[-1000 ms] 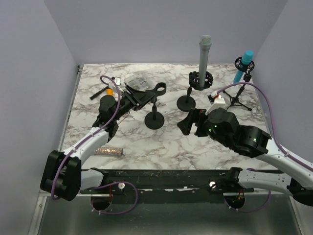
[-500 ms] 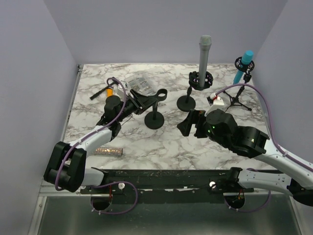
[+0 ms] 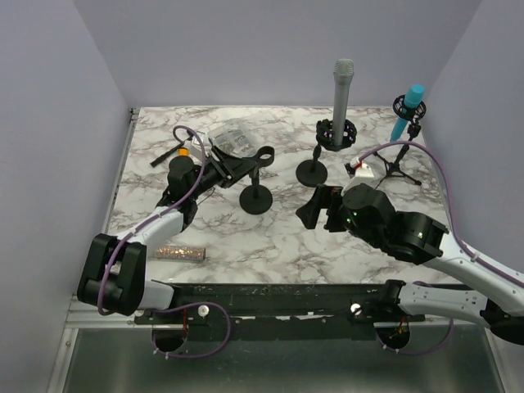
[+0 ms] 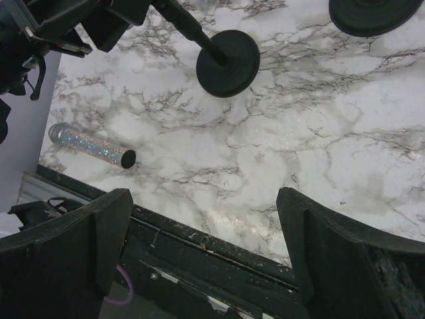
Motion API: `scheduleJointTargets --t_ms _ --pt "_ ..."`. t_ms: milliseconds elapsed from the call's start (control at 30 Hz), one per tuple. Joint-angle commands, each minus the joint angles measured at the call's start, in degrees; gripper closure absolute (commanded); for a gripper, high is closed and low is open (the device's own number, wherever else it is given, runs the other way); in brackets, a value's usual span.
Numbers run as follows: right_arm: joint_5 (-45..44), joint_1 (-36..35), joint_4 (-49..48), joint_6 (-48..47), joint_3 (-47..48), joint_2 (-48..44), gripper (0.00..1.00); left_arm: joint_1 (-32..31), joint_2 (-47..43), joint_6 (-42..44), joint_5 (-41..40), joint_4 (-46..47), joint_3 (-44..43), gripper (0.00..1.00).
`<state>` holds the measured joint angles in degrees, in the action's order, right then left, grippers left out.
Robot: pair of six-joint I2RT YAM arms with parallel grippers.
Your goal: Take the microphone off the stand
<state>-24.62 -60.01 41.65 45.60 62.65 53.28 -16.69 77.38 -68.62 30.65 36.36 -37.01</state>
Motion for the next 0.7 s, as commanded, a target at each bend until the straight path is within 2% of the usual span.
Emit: scheduleJointTargets --t_ms 0,233,333,367,467,533,600,633,667 --pt "-2.3 -0.3 -0.4 0.2 -1.0 1.1 0.00 5.0 4.8 9.9 -0.4 -6.4 0.5 0.89" --pt "-2.5 -0.2 -0.6 -0.3 -0.8 2.1 0.00 6.2 9.2 7.6 2.3 -2.8 -2.4 0.89" --pt "-3.6 -0.2 -0.2 -1.2 0.0 2.2 0.00 6.3 9.3 5.9 2.0 -1.6 -1.4 0.82" --pt "-4.3 -0.3 0.2 -2.0 0.6 2.4 0.00 6.3 8.9 6.0 2.0 -2.1 -1.2 0.77" --pt "-8.1 -0.2 2.6 -4.3 3.0 3.3 0.00 6.4 7.0 6.7 1.4 -7.4 -1.7 0.51" --pt "-11.5 -0.2 4.4 -6.2 5.1 4.2 0.00 6.6 5.3 6.9 1.5 -10.3 -1.9 0.39" --pt "-14.9 -0.2 6.1 -7.9 7.7 5.6 0.00 6.8 3.2 7.2 1.6 -13.3 -2.2 0.31" --pt "-16.7 -0.2 6.9 -9.0 9.1 6.5 0.00 6.9 2.4 7.4 1.6 -14.7 -2.3 0.23" --pt "-18.1 -0.2 7.2 -10.2 10.5 7.2 0.00 7.0 1.2 7.8 1.6 -16.4 -2.5 0.08"
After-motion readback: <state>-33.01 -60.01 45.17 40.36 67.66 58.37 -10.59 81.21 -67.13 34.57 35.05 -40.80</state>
